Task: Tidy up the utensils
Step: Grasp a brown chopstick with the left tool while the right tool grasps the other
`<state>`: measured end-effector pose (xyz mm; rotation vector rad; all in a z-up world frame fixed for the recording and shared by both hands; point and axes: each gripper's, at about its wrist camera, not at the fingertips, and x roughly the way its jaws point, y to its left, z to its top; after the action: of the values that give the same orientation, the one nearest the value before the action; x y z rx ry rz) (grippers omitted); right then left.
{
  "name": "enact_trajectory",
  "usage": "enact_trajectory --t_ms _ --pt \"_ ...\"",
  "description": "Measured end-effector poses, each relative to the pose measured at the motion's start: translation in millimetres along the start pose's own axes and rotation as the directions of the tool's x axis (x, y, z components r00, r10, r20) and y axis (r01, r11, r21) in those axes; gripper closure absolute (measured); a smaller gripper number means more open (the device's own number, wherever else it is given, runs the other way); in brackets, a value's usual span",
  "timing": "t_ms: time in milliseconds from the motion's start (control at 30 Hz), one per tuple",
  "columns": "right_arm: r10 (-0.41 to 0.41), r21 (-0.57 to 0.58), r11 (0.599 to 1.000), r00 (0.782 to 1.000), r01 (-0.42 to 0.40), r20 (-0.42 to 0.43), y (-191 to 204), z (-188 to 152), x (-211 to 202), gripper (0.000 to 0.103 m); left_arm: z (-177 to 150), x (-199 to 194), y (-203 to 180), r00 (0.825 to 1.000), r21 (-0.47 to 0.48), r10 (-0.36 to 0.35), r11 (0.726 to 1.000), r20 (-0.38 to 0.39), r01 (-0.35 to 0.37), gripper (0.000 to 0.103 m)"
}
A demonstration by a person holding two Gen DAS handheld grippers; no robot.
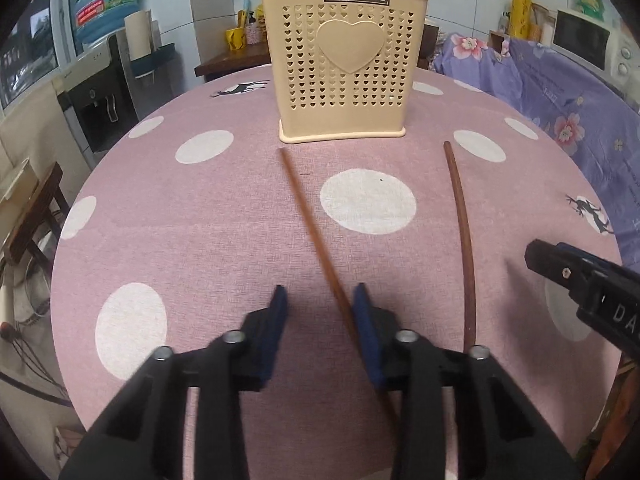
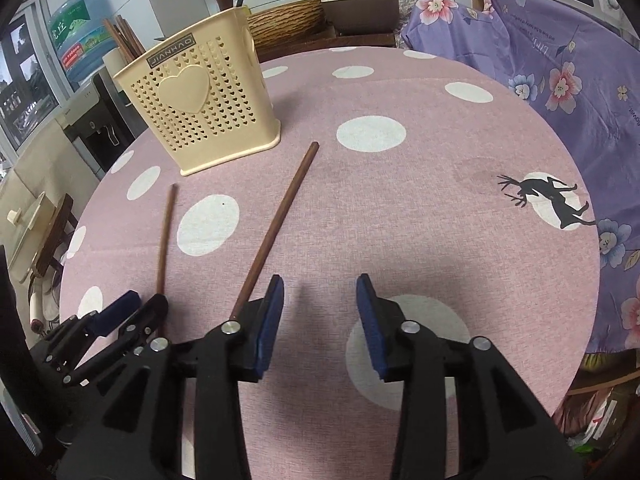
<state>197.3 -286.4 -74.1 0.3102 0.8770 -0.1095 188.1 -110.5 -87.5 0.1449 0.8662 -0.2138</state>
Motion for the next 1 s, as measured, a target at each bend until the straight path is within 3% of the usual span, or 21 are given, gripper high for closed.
enact_trajectory --t_ms 67,267,433,567,633,700,800,833,900,967,1000 --pt "0.003 -0.011 1.0 1.0 -0.003 -0.011 7.1 -1.4 1.3 0.059 0.4 0.2 6.2 1.0 -0.007 0.015 1.0 -0.006 -0.015 0.09" --pt "0.016 -0.099 0.995 0.998 -0.022 -0.058 48.2 -15.5 9.6 0.056 1.2 -0.1 24.1 1.0 -0.054 -0.003 0.999 -0.022 0.002 0.09" --pt "-0.043 -0.181 0.983 0.997 0.032 -0.06 66.5 -25.0 16.2 0.056 -0.6 -3.1 26.8 1.0 -0.056 -0.004 0.998 -0.014 0.003 0.09" --pt "-0.087 -0.221 0.973 0.993 0.068 -0.078 57.3 -22.6 15.3 0.059 -1.6 -5.8 31.7 1.0 -0.055 -0.007 0.998 -0.019 0.006 0.09" --pt "-0.065 -0.195 0.98 0.993 0.045 -0.097 42.3 -17.6 11.4 0.059 -2.3 -7.7 36.3 1.0 -0.06 -0.015 0.998 -0.02 0.014 0.09" --pt "-0.101 -0.186 0.979 0.991 0.084 -0.085 31.8 -11.4 8.7 0.06 -2.0 -8.9 40.6 0.999 -0.077 -0.03 0.997 -0.021 0.028 0.09" --pt "0.022 -0.075 0.997 0.994 -0.03 -0.105 13.6 0.7 7.2 0.06 1.7 -11.4 47.0 0.998 -0.117 -0.066 0.991 -0.008 0.064 0.089" --pt "0.033 -0.05 0.998 0.995 -0.038 -0.096 10.5 5.2 6.4 0.06 3.6 -12.2 49.2 0.998 -0.128 -0.069 0.989 -0.002 0.068 0.086" --pt "0.035 -0.017 0.999 0.999 -0.036 -0.039 5.2 16.9 4.3 0.06 9.5 -14.2 54.2 0.999 -0.141 -0.05 0.989 0.021 0.053 0.06" --pt "0.008 0.018 1.0 1.0 -0.007 -0.004 -0.6 29.0 6.6 0.06 17.1 -16.6 62.7 0.999 -0.16 -0.008 0.987 0.052 0.016 0.045" --pt "0.005 0.033 0.999 1.0 -0.005 0.008 -2.9 35.8 8.6 0.06 22.5 -16.1 69.2 0.998 -0.175 0.021 0.985 0.063 -0.01 0.045"
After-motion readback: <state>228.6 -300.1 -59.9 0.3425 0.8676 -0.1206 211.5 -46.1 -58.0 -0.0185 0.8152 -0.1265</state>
